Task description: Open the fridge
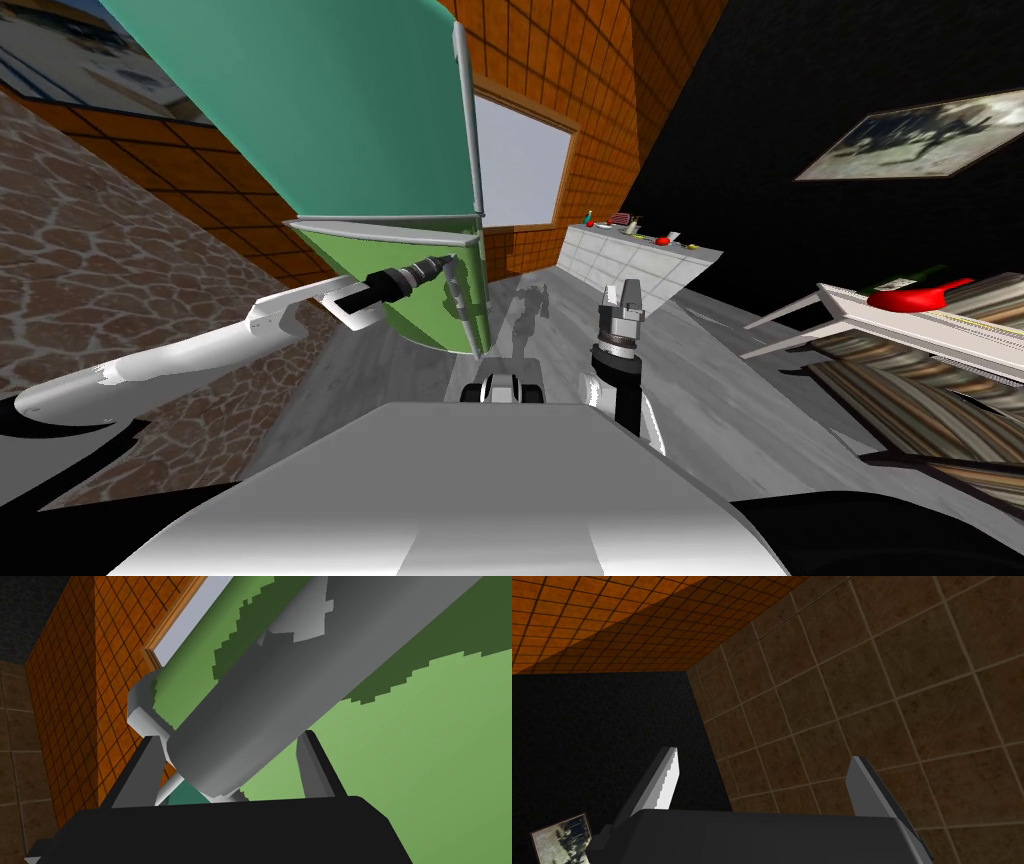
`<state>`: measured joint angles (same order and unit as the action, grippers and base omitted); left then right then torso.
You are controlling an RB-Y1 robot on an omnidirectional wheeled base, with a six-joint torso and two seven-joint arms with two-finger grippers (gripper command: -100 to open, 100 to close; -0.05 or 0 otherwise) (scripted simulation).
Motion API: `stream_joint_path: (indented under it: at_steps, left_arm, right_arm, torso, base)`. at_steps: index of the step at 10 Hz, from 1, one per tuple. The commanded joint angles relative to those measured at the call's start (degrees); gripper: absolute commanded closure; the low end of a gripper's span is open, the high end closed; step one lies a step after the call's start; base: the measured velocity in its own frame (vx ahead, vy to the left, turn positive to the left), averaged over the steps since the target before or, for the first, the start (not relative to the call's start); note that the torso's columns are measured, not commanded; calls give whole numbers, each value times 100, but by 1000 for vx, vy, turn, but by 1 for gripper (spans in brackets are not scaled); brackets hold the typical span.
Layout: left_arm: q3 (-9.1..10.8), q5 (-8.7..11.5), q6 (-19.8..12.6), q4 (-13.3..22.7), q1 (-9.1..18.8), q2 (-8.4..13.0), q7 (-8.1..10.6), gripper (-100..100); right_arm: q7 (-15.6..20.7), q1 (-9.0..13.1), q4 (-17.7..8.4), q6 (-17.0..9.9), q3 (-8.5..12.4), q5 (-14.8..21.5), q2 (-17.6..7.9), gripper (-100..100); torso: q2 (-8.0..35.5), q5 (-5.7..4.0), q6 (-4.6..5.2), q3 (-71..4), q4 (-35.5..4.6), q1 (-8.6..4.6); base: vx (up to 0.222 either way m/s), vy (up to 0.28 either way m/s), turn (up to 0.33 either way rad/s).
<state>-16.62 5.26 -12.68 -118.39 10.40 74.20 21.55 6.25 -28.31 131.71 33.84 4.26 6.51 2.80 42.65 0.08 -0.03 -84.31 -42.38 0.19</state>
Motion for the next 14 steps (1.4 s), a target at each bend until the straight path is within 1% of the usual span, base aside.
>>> stream_joint_path:
  at_steps: [1,4,7,8,9,10,12,14]
  left_arm:
    - [-125,-10,102,-210,43,73,39,100]
    - [-229,-26,238,-509,52,195,98,100]
    - [-334,-41,374,-809,61,317,157,100]
    - [-370,-42,332,-702,95,267,126,100]
    - [-451,-70,473,-870,102,326,156,100]
    - [-451,-70,473,-870,102,326,156,100]
    - [-523,-98,591,-1016,113,382,182,100]
    - [-595,-126,709,-1162,123,438,207,100]
  right_arm:
    - [0,0,0,0,0,0,0,0]
    - [0,0,0,0,0,0,0,0]
    - [0,0,0,0,0,0,0,0]
    - [0,0,0,0,0,0,0,0]
    - [0,-1,0,0,-1,0,1,0]
    - [0,-1,0,0,0,0,0,0]
    - [0,0,0,0,0,0,0,0]
    - [0,0,0,0,0,0,0,0]
  torso:
    - [-12,-2,-8,-10,-3,0]
    - [-11,-1,-14,-10,-8,8]
    - [-16,-13,-1,-13,-5,-26]
    - [-17,-10,-4,-15,-6,-14]
    - [-41,-12,-8,-28,3,-37]
    - [-28,-12,0,-23,1,-19]
    - [-22,2,-8,-16,4,8]
    - [-26,0,-9,-19,2,3]
  base:
    - [-101,143,19]
    - [-142,172,8]
    - [-131,177,11]
    - [-55,95,-24]
    - [-78,141,-9]
    - [-90,177,-34]
    - [-107,180,-13]
    - [-102,198,-15]
